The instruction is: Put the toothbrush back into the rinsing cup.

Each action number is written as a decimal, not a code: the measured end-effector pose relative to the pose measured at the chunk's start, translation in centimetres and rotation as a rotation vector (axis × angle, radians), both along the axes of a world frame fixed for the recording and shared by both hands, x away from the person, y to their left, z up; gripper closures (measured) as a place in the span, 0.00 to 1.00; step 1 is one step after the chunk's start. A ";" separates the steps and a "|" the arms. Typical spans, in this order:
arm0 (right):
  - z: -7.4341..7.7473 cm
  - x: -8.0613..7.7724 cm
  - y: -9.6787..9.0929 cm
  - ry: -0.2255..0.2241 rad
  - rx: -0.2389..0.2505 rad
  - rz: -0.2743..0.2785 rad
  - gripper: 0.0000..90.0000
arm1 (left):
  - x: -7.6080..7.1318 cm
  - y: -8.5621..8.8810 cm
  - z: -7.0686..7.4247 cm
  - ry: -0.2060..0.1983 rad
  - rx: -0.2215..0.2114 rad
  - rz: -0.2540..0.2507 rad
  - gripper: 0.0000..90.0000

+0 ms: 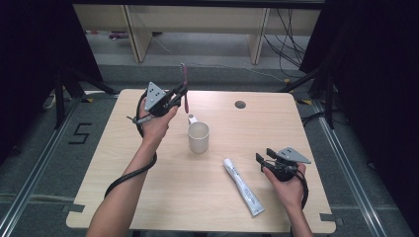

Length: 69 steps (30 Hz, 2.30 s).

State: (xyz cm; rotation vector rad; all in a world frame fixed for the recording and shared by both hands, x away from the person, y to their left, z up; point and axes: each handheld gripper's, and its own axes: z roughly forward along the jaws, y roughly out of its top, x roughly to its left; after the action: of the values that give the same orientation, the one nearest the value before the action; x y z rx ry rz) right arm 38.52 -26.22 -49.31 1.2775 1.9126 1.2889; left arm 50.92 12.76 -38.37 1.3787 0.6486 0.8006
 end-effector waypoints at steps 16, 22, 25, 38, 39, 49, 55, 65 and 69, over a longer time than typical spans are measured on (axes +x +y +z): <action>0.2 0.1 -0.4 -0.023 -0.034 0.005 0.55 | 1.1 -0.6 -0.6 0.014 0.001 0.004 0.89; 0.2 0.1 -0.4 -0.027 -0.034 0.007 0.55 | 1.4 -0.8 -0.8 0.019 0.009 0.010 0.89; 0.2 0.1 -0.4 -0.028 -0.036 0.007 0.55 | 1.5 -0.8 -0.8 0.020 0.009 0.012 0.89; 0.1 0.2 -0.3 -0.030 -0.039 0.015 0.55 | 1.9 -1.1 -1.4 0.025 0.026 0.017 0.89; 0.1 0.2 -0.3 -0.032 -0.040 0.016 0.55 | 1.9 -1.1 -1.4 0.025 0.026 0.017 0.89; 0.1 0.1 -0.2 -0.023 -0.024 0.010 0.55 | 2.0 -1.1 -1.9 0.038 0.026 0.015 0.89; 0.0 0.0 0.0 0.003 0.003 0.003 0.55 | 2.1 -1.2 -2.3 0.049 0.029 0.016 0.89; 0.2 0.1 -0.4 -0.028 -0.042 0.013 0.55 | 2.4 -1.5 -2.8 0.059 0.034 0.014 0.89; 0.2 0.0 -0.2 -0.015 -0.025 0.017 0.55 | 2.5 -1.5 -3.0 0.066 0.032 0.017 0.89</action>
State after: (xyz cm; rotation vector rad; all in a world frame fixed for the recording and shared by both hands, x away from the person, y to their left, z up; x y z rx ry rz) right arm 38.57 -26.46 -49.07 1.2386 1.9267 1.2756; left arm 53.42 11.24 -41.41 1.4353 0.7019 0.7847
